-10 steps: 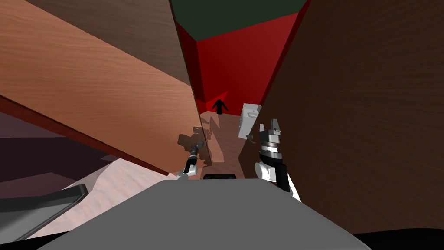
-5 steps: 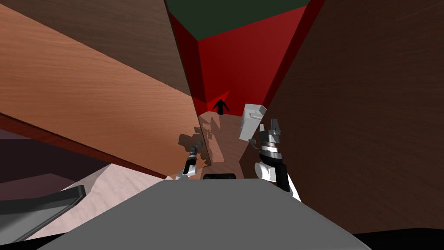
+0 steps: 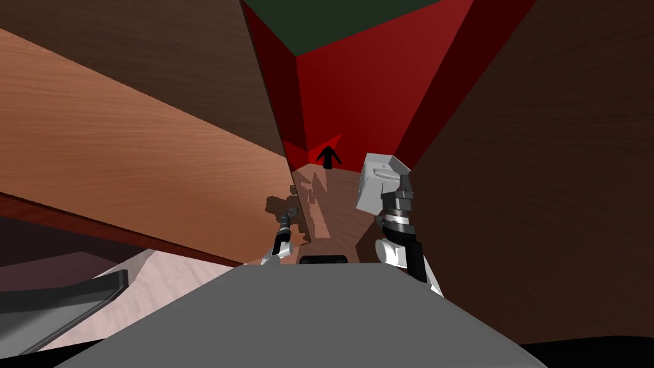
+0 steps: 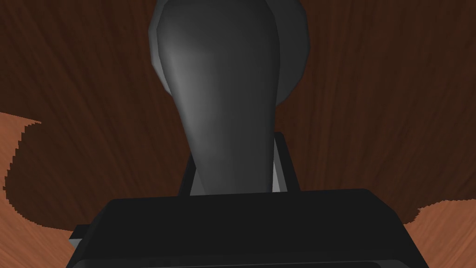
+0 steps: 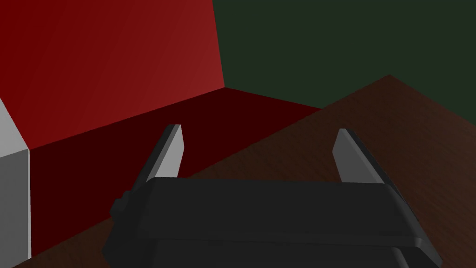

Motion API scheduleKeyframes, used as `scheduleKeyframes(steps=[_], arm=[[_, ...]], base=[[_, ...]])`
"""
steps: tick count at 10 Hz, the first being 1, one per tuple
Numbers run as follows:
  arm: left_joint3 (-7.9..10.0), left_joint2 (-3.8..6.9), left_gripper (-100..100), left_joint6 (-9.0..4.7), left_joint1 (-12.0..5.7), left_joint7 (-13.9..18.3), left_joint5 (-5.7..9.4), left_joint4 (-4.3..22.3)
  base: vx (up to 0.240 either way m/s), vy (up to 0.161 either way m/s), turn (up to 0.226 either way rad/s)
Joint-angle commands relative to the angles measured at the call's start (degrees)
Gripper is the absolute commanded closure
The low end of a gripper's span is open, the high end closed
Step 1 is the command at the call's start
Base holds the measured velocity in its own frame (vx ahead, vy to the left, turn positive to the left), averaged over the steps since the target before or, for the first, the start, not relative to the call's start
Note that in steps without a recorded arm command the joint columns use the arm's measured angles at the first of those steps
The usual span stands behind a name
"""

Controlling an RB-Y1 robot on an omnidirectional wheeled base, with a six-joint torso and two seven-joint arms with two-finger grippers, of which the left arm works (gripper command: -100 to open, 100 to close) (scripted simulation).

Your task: Push the door open

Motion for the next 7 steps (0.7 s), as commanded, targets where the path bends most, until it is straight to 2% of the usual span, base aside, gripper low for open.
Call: scheduleKeyframes(steps=[1, 3, 4, 5, 7], arm=[[1.18, -1.54, 100, -0.44, -0.48, -1.6, 0.55, -0.2], [1.90, -3.49, 100, -0.58, -0.64, -2.7, 0.91, -0.3], [1.81, -2.77, 100, -0.08, 0.01, -2.4, 0.83, -0.9], [2.83, -1.14, 100, -0.07, 0.08, -3.1, 1.47, -1.3], [3.84, -0.16, 100, -0.21, 0.13, -3.7, 2.12, -1.5]], base=[[0.201, -0.004, 0.095], [0.174, -0.007, 0.088], [0.077, 0.010, 0.026], [0.104, -0.015, 0.008], [0.170, -0.023, 0.033]])
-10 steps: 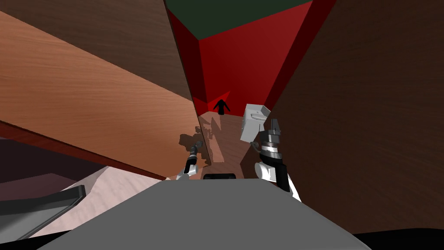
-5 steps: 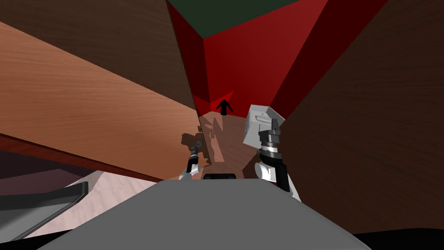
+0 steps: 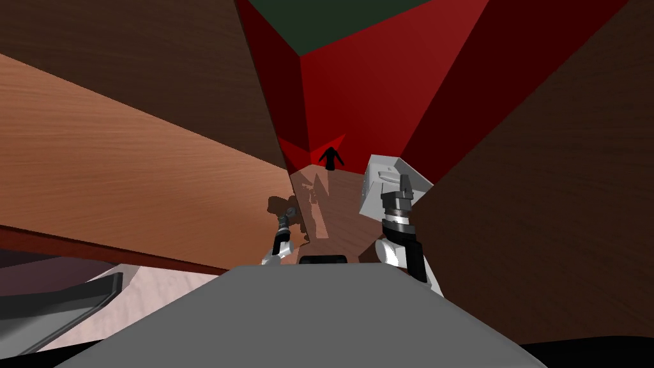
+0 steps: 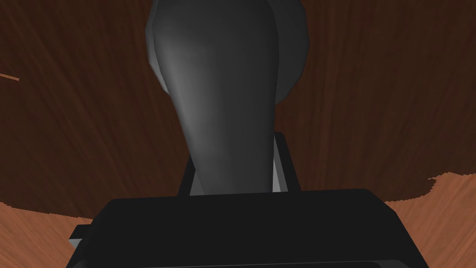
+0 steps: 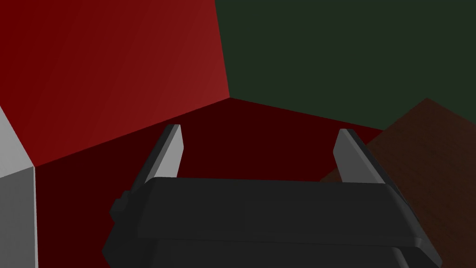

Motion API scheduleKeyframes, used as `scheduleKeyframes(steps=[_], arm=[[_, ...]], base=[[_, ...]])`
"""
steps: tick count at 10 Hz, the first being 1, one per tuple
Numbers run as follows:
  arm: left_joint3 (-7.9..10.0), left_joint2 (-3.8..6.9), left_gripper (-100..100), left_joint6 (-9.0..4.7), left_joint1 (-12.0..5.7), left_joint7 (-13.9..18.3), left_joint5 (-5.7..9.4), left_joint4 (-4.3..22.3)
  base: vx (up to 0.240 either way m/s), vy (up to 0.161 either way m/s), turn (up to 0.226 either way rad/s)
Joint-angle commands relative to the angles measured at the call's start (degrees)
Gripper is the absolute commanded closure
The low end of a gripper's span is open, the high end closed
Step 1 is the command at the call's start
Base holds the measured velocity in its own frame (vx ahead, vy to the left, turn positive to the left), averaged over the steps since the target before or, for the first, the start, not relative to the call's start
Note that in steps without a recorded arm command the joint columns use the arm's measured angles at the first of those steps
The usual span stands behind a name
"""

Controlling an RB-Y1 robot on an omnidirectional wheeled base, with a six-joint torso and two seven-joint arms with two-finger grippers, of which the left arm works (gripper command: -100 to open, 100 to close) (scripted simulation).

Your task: Push the door open

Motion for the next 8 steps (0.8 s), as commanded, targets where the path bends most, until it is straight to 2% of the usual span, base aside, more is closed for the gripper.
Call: scheduleKeyframes(steps=[1, 4, 5, 7, 8], arm=[[1.33, 1.42, 100, -0.96, -0.10, -0.6, 0.73, -0.6], [1.33, 1.42, 100, -0.96, -0.10, -0.6, 0.73, 1.0], [1.33, 1.42, 100, -0.96, -0.10, -0.6, 0.73, -0.1], [1.33, 1.42, 100, -0.96, -0.10, -0.6, 0.73, -0.6], [2.53, 1.38, 100, -1.13, -0.04, -1.3, 1.50, -0.8]], base=[[0.213, -0.029, 0.038], [0.085, -0.004, 0.004], [-0.012, 0.001, -0.013], [-0.024, -0.002, -0.005], [0.121, -0.007, 0.052]])
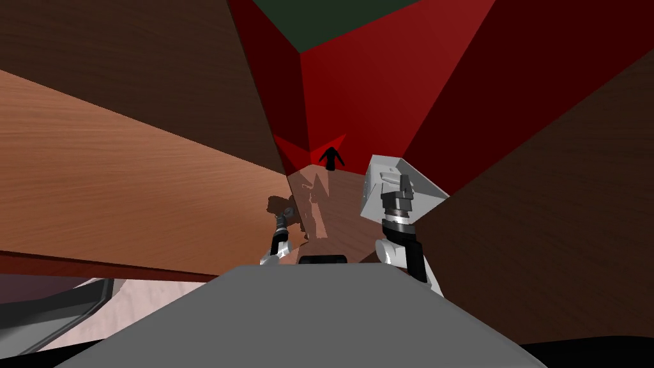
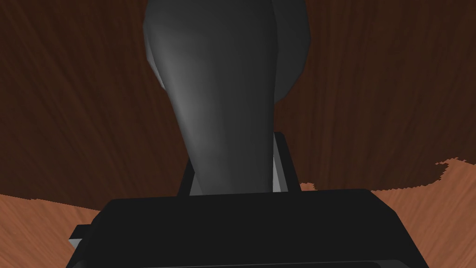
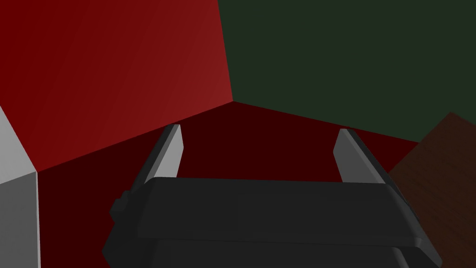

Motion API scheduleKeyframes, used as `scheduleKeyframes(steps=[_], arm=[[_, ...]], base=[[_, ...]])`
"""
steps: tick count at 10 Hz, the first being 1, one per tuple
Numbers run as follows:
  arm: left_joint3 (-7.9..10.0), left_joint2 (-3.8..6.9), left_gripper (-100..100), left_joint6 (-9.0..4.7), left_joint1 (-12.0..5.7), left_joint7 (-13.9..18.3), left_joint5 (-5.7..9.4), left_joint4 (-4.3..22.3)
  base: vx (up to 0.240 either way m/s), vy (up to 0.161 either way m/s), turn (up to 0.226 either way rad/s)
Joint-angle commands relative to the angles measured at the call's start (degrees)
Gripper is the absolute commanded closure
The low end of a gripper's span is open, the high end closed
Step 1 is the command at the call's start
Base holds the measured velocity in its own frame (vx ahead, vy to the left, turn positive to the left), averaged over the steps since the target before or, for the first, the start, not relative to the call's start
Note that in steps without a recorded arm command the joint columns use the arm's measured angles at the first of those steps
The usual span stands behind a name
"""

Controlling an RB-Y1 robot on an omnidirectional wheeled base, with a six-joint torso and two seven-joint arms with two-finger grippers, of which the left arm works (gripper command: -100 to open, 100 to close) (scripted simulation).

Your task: Push the door open

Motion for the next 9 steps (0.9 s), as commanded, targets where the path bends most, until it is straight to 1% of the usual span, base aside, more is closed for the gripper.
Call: scheduleKeyframes(steps=[1, 2, 4, 5, 6, 7, 8, 9], arm=[[1.27, 0.60, 100, -0.39, 0.14, -0.6, 0.68, -1.1], [1.84, 0.19, 100, -0.47, 0.17, -0.9, 1.05, -1.1], [3.25, -1.77, 100, -0.67, 0.24, -1.7, 1.96, -1.4], [3.67, -2.70, 100, -0.72, 0.26, -1.9, 2.23, -1.4], [3.60, -1.82, 100, -0.79, 0.53, -1.6, 2.14, -1.1], [4.91, -0.02, 100, -0.95, 0.52, -2.2, 3.00, -1.4], [4.91, -0.02, 100, -0.95, 0.52, -2.2, 3.00, -1.4], [5.68, 0.62, 100, -1.00, 0.52, -2.5, 3.53, -1.5]], base=[[0.198, -0.044, 0.060], [0.223, -0.051, 0.057], [0.220, -0.023, 0.080], [0.193, -0.007, 0.053], [0.084, 0.006, 0.032], [0.157, -0.014, 0.018], [0.165, -0.030, 0.038], [0.151, -0.024, 0.026]])
